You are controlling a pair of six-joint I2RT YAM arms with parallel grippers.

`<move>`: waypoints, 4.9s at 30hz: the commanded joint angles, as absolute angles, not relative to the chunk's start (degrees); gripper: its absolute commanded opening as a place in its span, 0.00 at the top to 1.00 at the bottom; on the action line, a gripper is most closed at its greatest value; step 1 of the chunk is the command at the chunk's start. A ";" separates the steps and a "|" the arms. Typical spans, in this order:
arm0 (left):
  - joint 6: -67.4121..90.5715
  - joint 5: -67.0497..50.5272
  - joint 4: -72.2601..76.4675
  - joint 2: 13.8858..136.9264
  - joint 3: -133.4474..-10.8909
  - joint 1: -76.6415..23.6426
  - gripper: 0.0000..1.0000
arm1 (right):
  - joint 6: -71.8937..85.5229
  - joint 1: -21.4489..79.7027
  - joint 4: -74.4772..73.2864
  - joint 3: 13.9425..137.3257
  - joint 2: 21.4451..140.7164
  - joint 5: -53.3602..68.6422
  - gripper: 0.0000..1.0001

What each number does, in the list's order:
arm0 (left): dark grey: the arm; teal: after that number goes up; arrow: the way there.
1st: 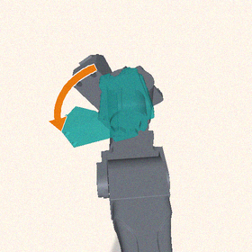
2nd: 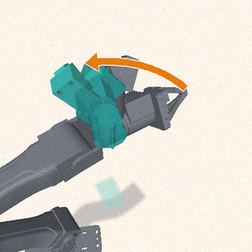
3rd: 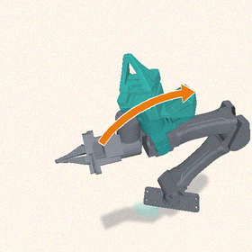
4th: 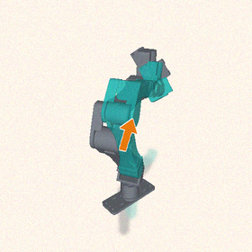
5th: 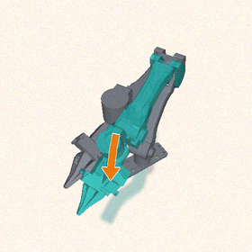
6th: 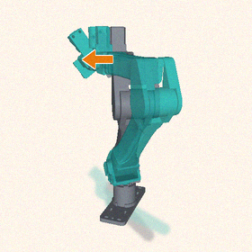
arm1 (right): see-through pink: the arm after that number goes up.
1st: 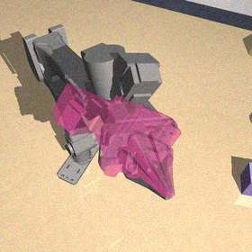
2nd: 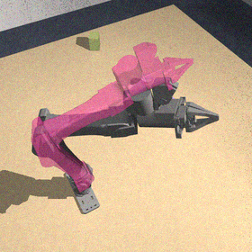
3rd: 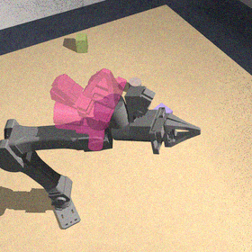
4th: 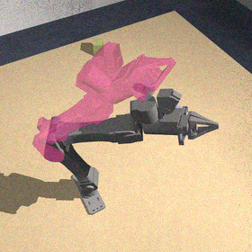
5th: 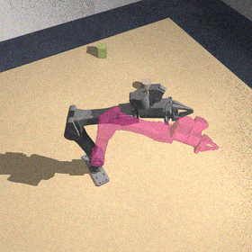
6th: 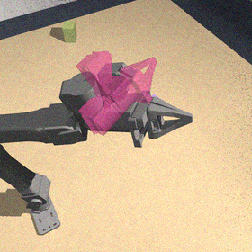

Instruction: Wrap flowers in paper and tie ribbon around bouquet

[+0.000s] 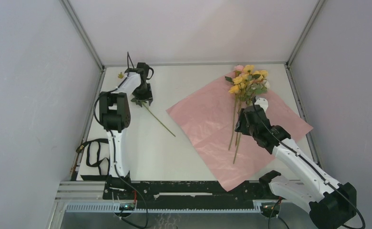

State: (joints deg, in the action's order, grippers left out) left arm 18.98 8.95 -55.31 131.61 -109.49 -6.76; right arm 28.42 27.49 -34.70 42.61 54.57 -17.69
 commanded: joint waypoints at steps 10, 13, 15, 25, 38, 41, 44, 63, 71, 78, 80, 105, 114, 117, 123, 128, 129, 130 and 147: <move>18.62 -3.83 -51.88 120.56 -100.70 -2.94 1.00 | 26.87 28.31 -36.84 44.87 46.46 -17.85 0.39; 18.66 -9.23 -45.00 110.79 -93.28 -0.71 1.00 | 24.33 29.71 -34.59 44.91 45.09 -12.88 0.38; 18.95 -15.33 -41.28 104.27 -89.40 -0.18 1.00 | 22.51 31.66 -30.50 44.91 45.29 -6.12 0.36; 26.15 -39.57 -33.59 86.28 -79.03 -4.17 1.00 | 23.21 50.22 3.98 53.80 66.59 10.12 0.09; 31.94 -43.85 -25.23 77.06 -71.75 -9.81 1.00 | 31.79 50.05 6.40 73.43 96.04 9.73 0.58; 30.70 -43.15 -24.88 76.90 -70.93 -10.84 1.00 | 33.51 48.34 4.02 73.00 96.31 9.69 1.00; 28.17 -38.78 -27.95 79.54 -71.10 -11.72 0.57 | 32.67 46.18 -0.95 71.39 93.23 6.34 1.00; 33.98 -27.22 -31.56 104.10 -68.88 -25.09 0.26 | 20.32 17.08 -30.70 60.59 87.35 -12.22 0.38; 35.94 -27.45 -27.68 105.85 -64.85 -27.13 0.26 | 20.94 14.77 -34.44 60.71 83.91 -15.34 0.29; 37.19 -27.95 -22.79 108.69 -66.78 -27.03 0.30 | 20.79 7.06 -31.07 57.99 83.46 -5.18 0.26; 38.70 -28.91 -19.31 108.36 -65.78 -26.98 0.37 | 19.67 6.20 -29.11 57.91 85.33 -1.93 0.25; 28.55 -27.57 -25.76 95.27 -51.11 -13.74 1.00 | 9.98 30.85 -34.59 85.39 118.32 -3.01 0.51; 22.56 -24.12 -36.06 92.69 -50.64 -7.80 1.00 | 9.83 37.81 -43.46 93.53 116.41 -9.87 0.51; 23.93 -23.55 -33.32 91.66 -47.55 -7.06 1.00 | 10.51 38.57 -44.88 93.87 112.07 -13.10 0.50; 26.46 -24.06 -28.90 88.50 -43.92 -7.06 1.00 | 10.38 44.38 -35.69 94.59 108.68 -10.59 0.41; 27.50 -23.22 -26.90 86.45 -41.93 -7.03 1.00 | 14.09 46.33 -35.02 104.54 119.47 -7.05 0.36; 27.57 -23.05 -26.82 86.10 -41.86 -7.08 1.00 | 14.89 46.44 -35.64 106.85 121.89 -7.21 0.36; 27.66 -23.06 -26.63 85.80 -41.65 -7.04 1.00 | 15.57 46.49 -36.21 108.96 123.98 -7.17 0.36; 29.46 -23.52 -24.20 84.70 -39.90 -7.03 1.00 | 26.57 43.58 -28.58 101.51 127.61 -10.06 0.81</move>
State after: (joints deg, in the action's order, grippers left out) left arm 28.62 -23.90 -25.61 86.87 -40.16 -7.11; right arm 20.91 45.41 -32.75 106.78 133.08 -8.47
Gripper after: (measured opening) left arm 0.004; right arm 0.266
